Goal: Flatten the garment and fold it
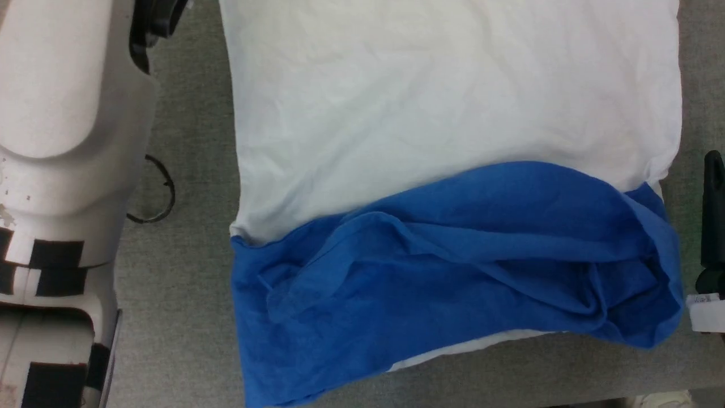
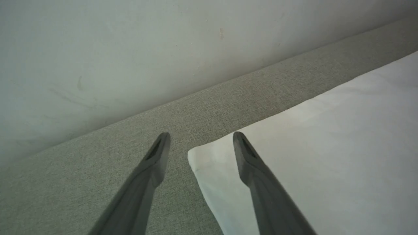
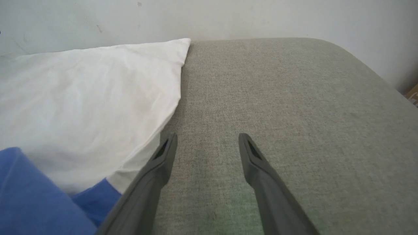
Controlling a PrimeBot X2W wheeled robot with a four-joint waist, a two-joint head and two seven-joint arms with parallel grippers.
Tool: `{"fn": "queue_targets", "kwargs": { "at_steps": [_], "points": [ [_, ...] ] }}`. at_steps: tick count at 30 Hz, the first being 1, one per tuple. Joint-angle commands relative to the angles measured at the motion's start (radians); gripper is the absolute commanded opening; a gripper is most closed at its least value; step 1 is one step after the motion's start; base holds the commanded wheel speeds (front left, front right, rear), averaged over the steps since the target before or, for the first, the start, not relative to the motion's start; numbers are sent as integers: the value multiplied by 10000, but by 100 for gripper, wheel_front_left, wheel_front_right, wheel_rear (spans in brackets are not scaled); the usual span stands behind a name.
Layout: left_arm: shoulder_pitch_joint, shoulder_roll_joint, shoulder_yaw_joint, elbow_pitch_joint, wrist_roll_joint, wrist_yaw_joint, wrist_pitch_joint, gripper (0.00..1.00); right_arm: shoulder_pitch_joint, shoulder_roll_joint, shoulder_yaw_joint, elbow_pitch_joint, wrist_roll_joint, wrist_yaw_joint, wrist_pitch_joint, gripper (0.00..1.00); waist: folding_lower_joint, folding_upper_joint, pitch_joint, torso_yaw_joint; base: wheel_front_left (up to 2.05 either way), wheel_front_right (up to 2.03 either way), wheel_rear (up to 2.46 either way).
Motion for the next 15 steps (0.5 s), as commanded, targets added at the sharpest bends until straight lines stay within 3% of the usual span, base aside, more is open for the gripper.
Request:
{"fn": "queue_targets", "kwargs": {
  "at_steps": [1,9,10,11,15],
  "points": [
    [146,127,63,53,78,176,20,100,-181,-60,27,46,92,-9,-55,100,-1,0,229,-188,0,0,0],
    [453,289,151,128,-34,410,375,99,-227,-201,-42,106,144,-9,-94,100,-1,0,463,-261,0,0,0],
    [496,293,115,123,-70,374,482,36,-227,-216,-57,113,147,-9,-96,100,-1,0,487,-260,0,0,0],
    [523,307,76,93,-90,331,545,0,-233,-232,-66,116,153,-9,-100,100,-1,0,513,-262,0,0,0],
    [597,365,42,-124,-90,348,445,0,-301,-303,-74,103,167,-9,-84,100,-1,0,559,-278,0,0,0]
  ]
}}
